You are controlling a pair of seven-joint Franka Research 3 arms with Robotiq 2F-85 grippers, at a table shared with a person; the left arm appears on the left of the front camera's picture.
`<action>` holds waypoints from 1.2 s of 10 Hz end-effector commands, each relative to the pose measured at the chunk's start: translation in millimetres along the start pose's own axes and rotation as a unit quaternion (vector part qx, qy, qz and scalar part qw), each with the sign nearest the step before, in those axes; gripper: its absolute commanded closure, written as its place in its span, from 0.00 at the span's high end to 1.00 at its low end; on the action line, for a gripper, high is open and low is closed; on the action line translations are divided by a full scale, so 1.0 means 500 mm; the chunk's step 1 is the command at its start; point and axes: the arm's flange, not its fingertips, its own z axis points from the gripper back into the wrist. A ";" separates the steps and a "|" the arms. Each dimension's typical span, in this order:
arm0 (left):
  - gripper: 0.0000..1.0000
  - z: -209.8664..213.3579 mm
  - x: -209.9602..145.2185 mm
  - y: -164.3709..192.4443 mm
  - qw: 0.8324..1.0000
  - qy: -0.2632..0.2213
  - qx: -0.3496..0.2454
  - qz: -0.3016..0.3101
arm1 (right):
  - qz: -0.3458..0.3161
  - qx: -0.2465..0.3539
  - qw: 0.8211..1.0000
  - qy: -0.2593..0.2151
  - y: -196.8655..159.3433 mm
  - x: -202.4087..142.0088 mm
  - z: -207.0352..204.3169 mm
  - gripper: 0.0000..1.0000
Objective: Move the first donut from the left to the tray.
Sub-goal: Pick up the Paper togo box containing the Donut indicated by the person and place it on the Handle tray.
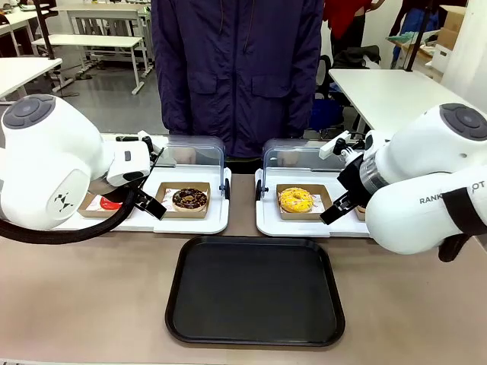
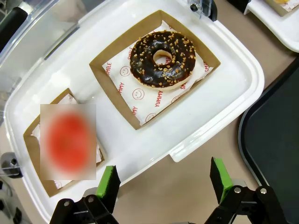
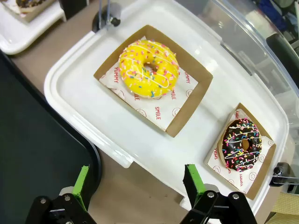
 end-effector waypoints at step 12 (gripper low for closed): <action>1.00 0.423 -0.033 0.525 0.941 -0.171 -0.262 -0.126 | 0.078 0.202 0.954 -0.206 -0.534 -0.114 0.448 1.00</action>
